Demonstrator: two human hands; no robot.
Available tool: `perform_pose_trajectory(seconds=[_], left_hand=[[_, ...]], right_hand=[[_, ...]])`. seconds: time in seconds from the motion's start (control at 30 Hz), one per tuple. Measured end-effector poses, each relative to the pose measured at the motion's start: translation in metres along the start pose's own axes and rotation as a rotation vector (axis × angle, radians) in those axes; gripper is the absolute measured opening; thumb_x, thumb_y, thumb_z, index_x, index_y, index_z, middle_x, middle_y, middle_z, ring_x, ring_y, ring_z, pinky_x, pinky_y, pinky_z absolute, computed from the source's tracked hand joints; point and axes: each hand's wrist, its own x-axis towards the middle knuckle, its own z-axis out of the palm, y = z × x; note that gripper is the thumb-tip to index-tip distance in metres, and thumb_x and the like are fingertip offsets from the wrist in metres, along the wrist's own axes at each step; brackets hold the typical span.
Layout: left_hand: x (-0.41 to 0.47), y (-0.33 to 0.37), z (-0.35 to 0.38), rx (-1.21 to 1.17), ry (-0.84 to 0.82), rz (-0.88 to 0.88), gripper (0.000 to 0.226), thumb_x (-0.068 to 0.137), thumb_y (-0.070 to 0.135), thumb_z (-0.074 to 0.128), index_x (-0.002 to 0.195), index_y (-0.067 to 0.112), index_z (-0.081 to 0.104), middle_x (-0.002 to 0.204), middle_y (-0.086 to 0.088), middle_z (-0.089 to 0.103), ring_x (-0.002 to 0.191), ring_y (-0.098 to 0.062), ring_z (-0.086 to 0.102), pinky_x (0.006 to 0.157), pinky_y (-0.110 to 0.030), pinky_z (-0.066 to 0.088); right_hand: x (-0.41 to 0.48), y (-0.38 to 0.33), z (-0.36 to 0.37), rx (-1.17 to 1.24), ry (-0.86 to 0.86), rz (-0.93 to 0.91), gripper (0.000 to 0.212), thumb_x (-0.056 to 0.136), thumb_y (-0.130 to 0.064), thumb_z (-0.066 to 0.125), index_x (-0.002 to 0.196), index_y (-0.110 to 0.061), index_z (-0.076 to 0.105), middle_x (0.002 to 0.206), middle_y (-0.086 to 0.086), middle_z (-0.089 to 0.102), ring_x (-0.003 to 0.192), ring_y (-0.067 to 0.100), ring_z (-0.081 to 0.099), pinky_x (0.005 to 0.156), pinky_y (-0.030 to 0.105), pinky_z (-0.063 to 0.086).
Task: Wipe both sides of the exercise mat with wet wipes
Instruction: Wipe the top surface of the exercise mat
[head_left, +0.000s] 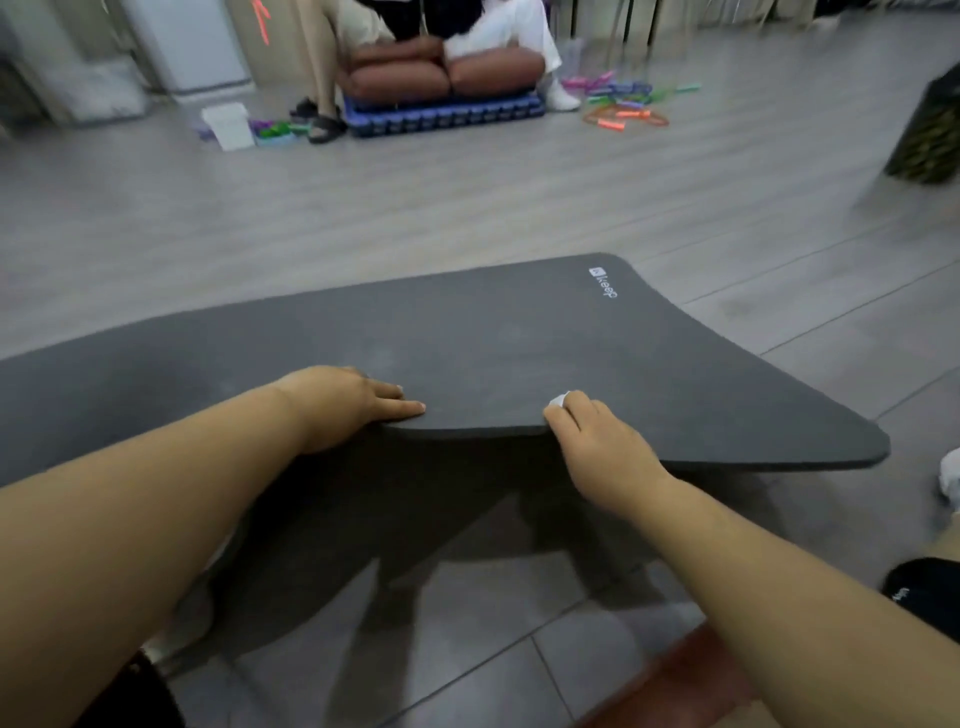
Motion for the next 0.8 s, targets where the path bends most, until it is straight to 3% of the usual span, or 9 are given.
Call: perform_pose_trajectory(seconds=[0.1, 0.23, 0.33, 0.47, 0.53, 0.63, 0.7, 0.8], left_hand=[[-0.026, -0.036, -0.026, 0.101, 0.022, -0.048, 0.071, 0.099, 0.004, 0.03, 0.145, 0.05, 0.0, 0.157, 0.014, 0.004, 0.143, -0.02, 0.017, 0.113, -0.036, 0.024], [-0.058, -0.072, -0.059, 0.203, 0.005, -0.102, 0.068, 0.099, 0.008, 0.031, 0.145, 0.048, 0.003, 0.158, 0.013, 0.001, 0.144, -0.018, 0.012, 0.113, -0.035, 0.024], [-0.071, -0.086, -0.064, 0.247, -0.04, -0.135, 0.069, 0.097, 0.007, 0.033, 0.146, 0.047, 0.005, 0.158, 0.013, 0.001, 0.145, -0.02, 0.011, 0.11, -0.036, 0.028], [-0.064, -0.095, -0.04, 0.228, -0.112, -0.124, 0.073, 0.095, 0.001, 0.031, 0.146, 0.047, 0.005, 0.158, 0.014, 0.002, 0.145, -0.02, 0.01, 0.111, -0.038, 0.027], [-0.05, -0.094, -0.022, 0.185, -0.156, -0.095, 0.078, 0.093, -0.004, 0.032, 0.146, 0.048, 0.005, 0.158, 0.014, 0.002, 0.145, -0.02, 0.01, 0.112, -0.037, 0.025], [-0.02, -0.084, 0.005, 0.134, -0.228, -0.035, 0.08, 0.092, -0.006, 0.032, 0.146, 0.048, 0.007, 0.158, 0.012, 0.006, 0.144, -0.019, 0.014, 0.113, -0.036, 0.022], [0.0, -0.074, 0.016, 0.112, -0.261, 0.024, 0.075, 0.094, -0.001, 0.032, 0.146, 0.047, 0.01, 0.158, 0.01, 0.01, 0.142, -0.02, 0.021, 0.112, -0.034, 0.022], [0.027, -0.062, 0.033, 0.114, -0.328, 0.098, 0.068, 0.094, 0.007, 0.035, 0.146, 0.047, 0.017, 0.156, 0.007, 0.02, 0.137, -0.022, 0.032, 0.11, -0.033, 0.025]], right_hand=[[0.017, -0.024, -0.016, 0.064, 0.078, -0.036, 0.032, 0.075, 0.003, 0.062, 0.103, -0.009, 0.053, 0.096, 0.008, 0.051, 0.069, 0.016, 0.039, 0.053, 0.023, 0.033], [0.048, -0.056, -0.02, 0.118, 0.122, -0.091, 0.038, 0.069, 0.003, 0.068, 0.103, -0.009, 0.055, 0.096, 0.007, 0.054, 0.068, 0.019, 0.049, 0.05, 0.024, 0.041], [0.064, -0.074, -0.01, 0.145, 0.113, -0.108, 0.037, 0.068, 0.0, 0.071, 0.099, -0.012, 0.055, 0.093, 0.002, 0.052, 0.066, 0.015, 0.046, 0.051, 0.019, 0.037], [0.067, -0.089, 0.015, 0.195, 0.004, -0.088, 0.025, 0.087, -0.003, 0.052, 0.11, -0.011, 0.048, 0.107, 0.003, 0.047, 0.081, 0.017, 0.044, 0.063, 0.024, 0.042], [0.06, -0.09, 0.028, 0.251, -0.049, -0.037, 0.018, 0.091, -0.007, 0.046, 0.109, -0.012, 0.046, 0.105, 0.0, 0.041, 0.083, 0.018, 0.039, 0.065, 0.027, 0.038], [0.046, -0.083, 0.054, 0.182, -0.118, -0.052, 0.031, 0.079, 0.003, 0.053, 0.106, -0.01, 0.047, 0.106, 0.005, 0.04, 0.081, 0.018, 0.034, 0.06, 0.025, 0.036], [0.037, -0.071, 0.073, 0.106, -0.177, -0.038, 0.04, 0.068, 0.003, 0.063, 0.105, -0.008, 0.053, 0.104, 0.007, 0.046, 0.079, 0.02, 0.043, 0.055, 0.024, 0.035], [0.021, -0.055, 0.095, -0.024, -0.323, -0.002, 0.053, 0.029, -0.001, 0.077, 0.078, -0.013, 0.061, 0.083, 0.003, 0.055, 0.059, 0.015, 0.049, 0.043, 0.019, 0.023]])
